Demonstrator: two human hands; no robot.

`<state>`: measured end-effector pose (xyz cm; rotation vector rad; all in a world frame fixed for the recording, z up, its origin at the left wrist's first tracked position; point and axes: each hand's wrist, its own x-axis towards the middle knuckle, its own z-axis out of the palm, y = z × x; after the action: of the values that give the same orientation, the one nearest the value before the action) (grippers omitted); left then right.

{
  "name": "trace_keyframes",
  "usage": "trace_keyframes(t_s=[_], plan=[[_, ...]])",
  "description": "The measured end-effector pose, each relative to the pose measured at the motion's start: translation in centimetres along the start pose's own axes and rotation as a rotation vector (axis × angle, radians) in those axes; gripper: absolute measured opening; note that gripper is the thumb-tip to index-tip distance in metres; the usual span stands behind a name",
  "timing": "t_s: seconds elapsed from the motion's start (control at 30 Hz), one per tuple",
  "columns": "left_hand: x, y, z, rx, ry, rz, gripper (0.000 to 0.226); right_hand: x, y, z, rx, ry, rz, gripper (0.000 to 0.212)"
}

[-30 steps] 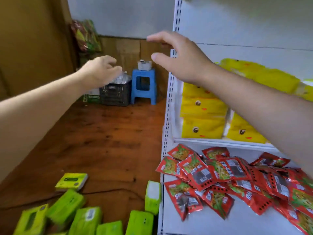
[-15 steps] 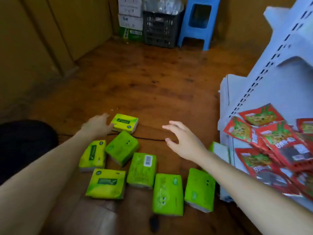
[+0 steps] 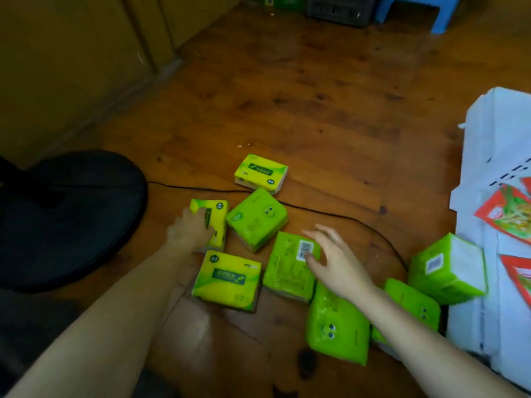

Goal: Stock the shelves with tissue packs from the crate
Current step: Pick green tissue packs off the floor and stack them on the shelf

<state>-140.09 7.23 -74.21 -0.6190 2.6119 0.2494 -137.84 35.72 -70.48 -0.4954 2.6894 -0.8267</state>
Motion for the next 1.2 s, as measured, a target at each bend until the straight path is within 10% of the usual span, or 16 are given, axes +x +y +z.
trace_keyframes(t_s=[0.53,1.2], plan=[[2.2,-1.9,1.0,-0.539,-0.07,-0.076,0.107,0.7,0.3,3.7,0.067,-0.047,-0.002,0.047],[-1.3,0.1,-4.1,-0.952,0.488,-0.068,0.057,0.3,-2.2,0.9,0.072,0.043,-0.049,0.046]])
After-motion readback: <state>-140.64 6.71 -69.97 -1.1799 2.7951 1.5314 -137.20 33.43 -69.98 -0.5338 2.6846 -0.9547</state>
